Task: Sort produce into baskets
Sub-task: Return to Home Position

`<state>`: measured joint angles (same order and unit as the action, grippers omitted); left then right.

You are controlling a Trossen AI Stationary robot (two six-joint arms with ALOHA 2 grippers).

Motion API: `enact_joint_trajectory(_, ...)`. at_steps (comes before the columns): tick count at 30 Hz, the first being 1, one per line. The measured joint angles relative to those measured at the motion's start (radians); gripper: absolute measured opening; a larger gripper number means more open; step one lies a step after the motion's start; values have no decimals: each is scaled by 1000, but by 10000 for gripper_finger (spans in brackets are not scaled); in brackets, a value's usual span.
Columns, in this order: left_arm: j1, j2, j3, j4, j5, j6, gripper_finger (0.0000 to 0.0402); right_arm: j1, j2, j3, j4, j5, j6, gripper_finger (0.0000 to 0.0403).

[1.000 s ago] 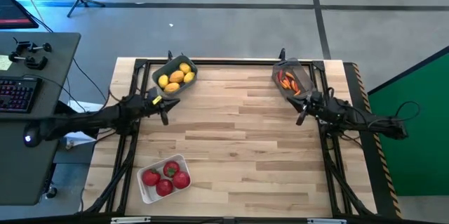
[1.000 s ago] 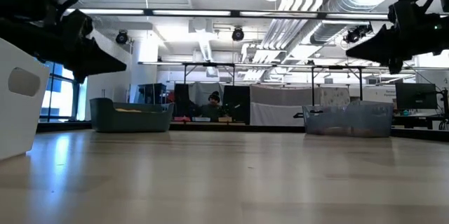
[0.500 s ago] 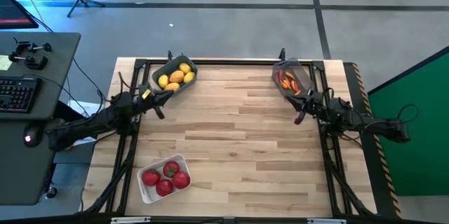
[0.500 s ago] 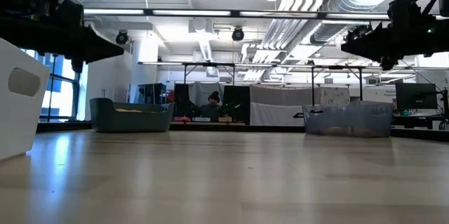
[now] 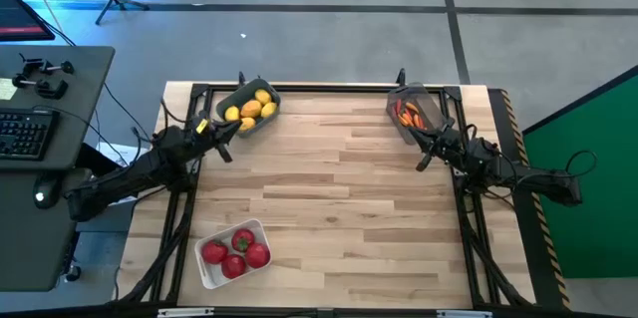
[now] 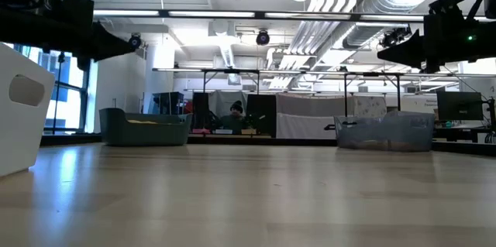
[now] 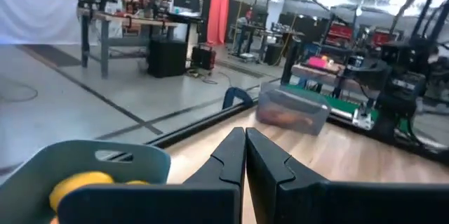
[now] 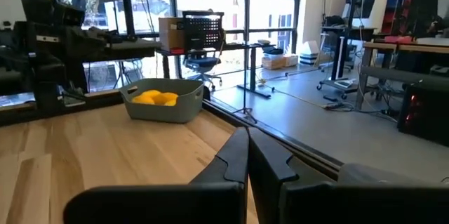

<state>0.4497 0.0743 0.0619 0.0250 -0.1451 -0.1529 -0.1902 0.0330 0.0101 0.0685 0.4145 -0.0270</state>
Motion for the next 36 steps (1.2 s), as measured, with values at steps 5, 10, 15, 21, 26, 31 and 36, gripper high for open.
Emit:
enact_joint_trajectory(5, 3, -70, -2, -30, 2, -58, 0, 0, 0, 0, 0, -2, 26, 0)
enact_joint_trajectory(10, 3, -62, -1, 11, -14, -21, 0, 0, 0, 0, 0, -3, 27, 0)
enact_joint_trajectory(15, 3, -55, -1, -12, -22, -19, 0, 0, 0, 0, 0, -3, 27, 0)
enact_joint_trajectory(21, 2, -55, -2, -13, -20, -19, 0, 0, 0, 0, 1, -2, 27, 0)
enact_joint_trajectory(26, 2, -55, -2, -13, -19, -19, 0, 0, 0, 0, 0, -2, 27, 0)
enact_joint_trajectory(31, 2, -55, -2, -13, -19, -19, 0, 0, 0, 0, 1, -2, 27, 0)
enact_joint_trajectory(36, 2, -55, -2, -13, -19, -19, 0, 0, 0, 0, 1, -2, 27, 0)
